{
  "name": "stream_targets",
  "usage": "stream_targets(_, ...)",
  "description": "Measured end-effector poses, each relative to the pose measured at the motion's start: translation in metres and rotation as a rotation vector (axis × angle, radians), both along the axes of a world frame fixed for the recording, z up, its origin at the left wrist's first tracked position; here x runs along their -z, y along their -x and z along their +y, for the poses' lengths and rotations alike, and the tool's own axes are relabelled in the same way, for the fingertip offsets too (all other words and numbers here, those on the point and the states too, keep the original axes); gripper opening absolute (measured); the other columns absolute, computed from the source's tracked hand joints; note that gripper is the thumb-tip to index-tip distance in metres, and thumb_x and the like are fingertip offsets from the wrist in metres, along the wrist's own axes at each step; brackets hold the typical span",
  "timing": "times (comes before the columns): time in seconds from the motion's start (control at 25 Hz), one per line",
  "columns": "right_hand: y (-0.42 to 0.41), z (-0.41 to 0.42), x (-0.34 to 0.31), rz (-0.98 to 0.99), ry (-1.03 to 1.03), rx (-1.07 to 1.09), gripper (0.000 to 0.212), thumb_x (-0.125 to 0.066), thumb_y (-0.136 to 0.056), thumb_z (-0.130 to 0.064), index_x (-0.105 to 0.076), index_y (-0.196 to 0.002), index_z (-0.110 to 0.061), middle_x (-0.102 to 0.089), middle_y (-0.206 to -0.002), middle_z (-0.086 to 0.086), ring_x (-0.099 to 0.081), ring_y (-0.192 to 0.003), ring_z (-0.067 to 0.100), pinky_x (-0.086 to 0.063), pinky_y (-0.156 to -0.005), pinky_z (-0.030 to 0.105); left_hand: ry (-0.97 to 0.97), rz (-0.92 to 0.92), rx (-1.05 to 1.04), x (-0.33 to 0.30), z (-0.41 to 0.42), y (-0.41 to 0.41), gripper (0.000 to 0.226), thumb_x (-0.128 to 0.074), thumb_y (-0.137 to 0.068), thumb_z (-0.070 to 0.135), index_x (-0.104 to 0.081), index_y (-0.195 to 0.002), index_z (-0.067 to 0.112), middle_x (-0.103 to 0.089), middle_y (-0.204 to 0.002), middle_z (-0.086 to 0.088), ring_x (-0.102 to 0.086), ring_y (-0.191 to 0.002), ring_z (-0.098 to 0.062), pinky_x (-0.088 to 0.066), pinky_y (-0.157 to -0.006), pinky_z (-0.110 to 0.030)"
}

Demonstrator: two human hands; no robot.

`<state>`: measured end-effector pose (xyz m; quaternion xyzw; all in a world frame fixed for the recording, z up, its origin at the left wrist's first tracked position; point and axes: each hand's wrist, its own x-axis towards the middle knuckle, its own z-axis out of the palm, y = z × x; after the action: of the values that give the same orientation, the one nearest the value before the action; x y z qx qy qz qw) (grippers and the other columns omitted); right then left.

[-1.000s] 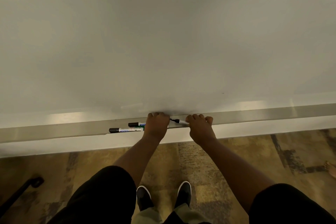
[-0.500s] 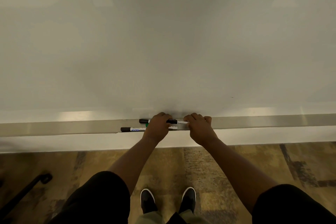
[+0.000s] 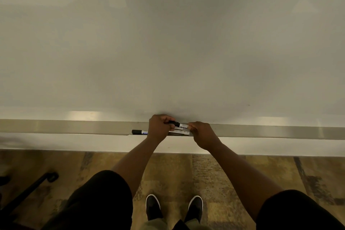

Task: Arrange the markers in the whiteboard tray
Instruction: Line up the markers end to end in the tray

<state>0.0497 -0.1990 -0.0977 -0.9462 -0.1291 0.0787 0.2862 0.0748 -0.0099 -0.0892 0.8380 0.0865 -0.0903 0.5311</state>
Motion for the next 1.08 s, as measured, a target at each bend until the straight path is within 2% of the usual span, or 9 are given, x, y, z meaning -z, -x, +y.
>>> stream_targets(0.12,0.001,0.003,-0.001,0.041,-0.101,0.026,0.034,-0.039,-0.101,-0.025,-0.067,-0.089,-0.009,-0.064,-0.071,0.013,-0.050,-0.063,0.022,-0.034,-0.059,0.028,-0.023,-0.047,0.006,0.002,0.002,0.001,0.024,-0.073,-0.066,-0.015,-0.075,-0.085,-0.002,-0.075,-0.085,-0.019,-0.065,-0.068,-0.017,-0.049,-0.059,-0.001)
stream_targets(0.36,0.000,0.005,0.000,0.130,-0.173,0.054,0.034,-0.044,-0.099,-0.018,-0.062,-0.072,-0.010,-0.055,-0.063,0.005,-0.043,-0.059,0.020,-0.029,-0.054,0.027,-0.050,-0.107,0.041,0.000,0.004,0.000,0.022,-0.071,-0.066,-0.016,-0.076,-0.082,-0.001,-0.076,-0.082,-0.018,-0.066,-0.067,-0.015,-0.051,-0.062,-0.001)
stream_targets(0.44,0.001,0.006,0.000,0.150,-0.194,0.071,0.034,-0.045,-0.100,-0.019,-0.064,-0.072,-0.012,-0.056,-0.065,0.002,-0.044,-0.059,0.018,-0.031,-0.052,0.026,-0.056,-0.125,0.055,0.000,0.004,-0.001,0.023,-0.069,-0.065,-0.017,-0.076,-0.080,-0.001,-0.076,-0.081,-0.018,-0.067,-0.068,-0.016,-0.052,-0.063,-0.003)
stream_targets(0.56,-0.004,0.005,-0.001,0.201,-0.170,0.080,0.027,-0.047,-0.098,-0.015,-0.067,-0.082,-0.007,-0.068,-0.078,0.009,-0.051,-0.066,0.018,-0.034,-0.053,0.025,-0.067,-0.095,0.081,-0.002,0.006,-0.003,0.025,-0.071,-0.063,-0.017,-0.076,-0.081,0.001,-0.076,-0.082,-0.017,-0.066,-0.069,-0.014,-0.050,-0.063,-0.001)
stream_targets(0.64,-0.007,0.006,-0.002,0.179,-0.146,0.077,0.024,-0.049,-0.097,-0.016,-0.069,-0.088,-0.009,-0.070,-0.082,0.009,-0.052,-0.068,0.017,-0.034,-0.055,0.024,-0.117,-0.097,0.147,-0.003,0.008,-0.003,0.026,-0.074,-0.063,-0.013,-0.076,-0.081,0.005,-0.077,-0.083,-0.013,-0.067,-0.072,-0.015,-0.050,-0.066,-0.007)
stream_targets(0.72,-0.006,0.007,-0.002,0.137,-0.117,0.084,0.021,-0.050,-0.096,-0.019,-0.069,-0.092,-0.011,-0.070,-0.085,0.008,-0.054,-0.072,0.017,-0.035,-0.058,0.022,-0.213,-0.126,0.244,-0.004,0.012,-0.003,0.026,-0.076,-0.066,-0.008,-0.076,-0.087,0.008,-0.077,-0.089,-0.010,-0.069,-0.081,-0.018,-0.052,-0.078,-0.020)
stream_targets(0.84,-0.003,0.001,0.004,0.086,-0.073,0.159,0.014,-0.056,-0.090,-0.012,-0.068,-0.097,-0.010,-0.069,-0.095,0.012,-0.061,-0.085,0.026,-0.047,-0.071,0.030,-0.302,-0.122,0.229,-0.004,0.031,-0.001,0.031,-0.074,-0.069,-0.005,-0.075,-0.098,0.005,-0.076,-0.100,-0.013,-0.070,-0.094,-0.023,-0.053,-0.092,-0.029)
stream_targets(0.96,-0.001,-0.008,0.008,0.106,-0.012,0.178,0.020,-0.055,-0.090,-0.008,-0.066,-0.106,-0.008,-0.067,-0.103,0.016,-0.060,-0.095,0.032,-0.049,-0.081,0.038,-0.517,-0.136,0.223,-0.002,0.056,0.003,0.017,-0.068,-0.076,0.001,-0.076,-0.090,0.007,-0.076,-0.093,-0.013,-0.069,-0.088,-0.030,-0.057,-0.085,-0.040)
stream_targets(1.08,-0.001,-0.008,0.009,0.119,0.048,0.136,0.030,-0.052,-0.087,0.000,-0.064,-0.112,-0.010,-0.066,-0.106,0.016,-0.058,-0.099,0.033,-0.047,-0.081,0.037,-0.631,-0.005,0.115,-0.001,0.069,0.007,0.011,-0.066,-0.077,0.011,-0.075,-0.082,0.016,-0.073,-0.093,-0.008,-0.065,-0.088,-0.033,-0.056,-0.078,-0.044)
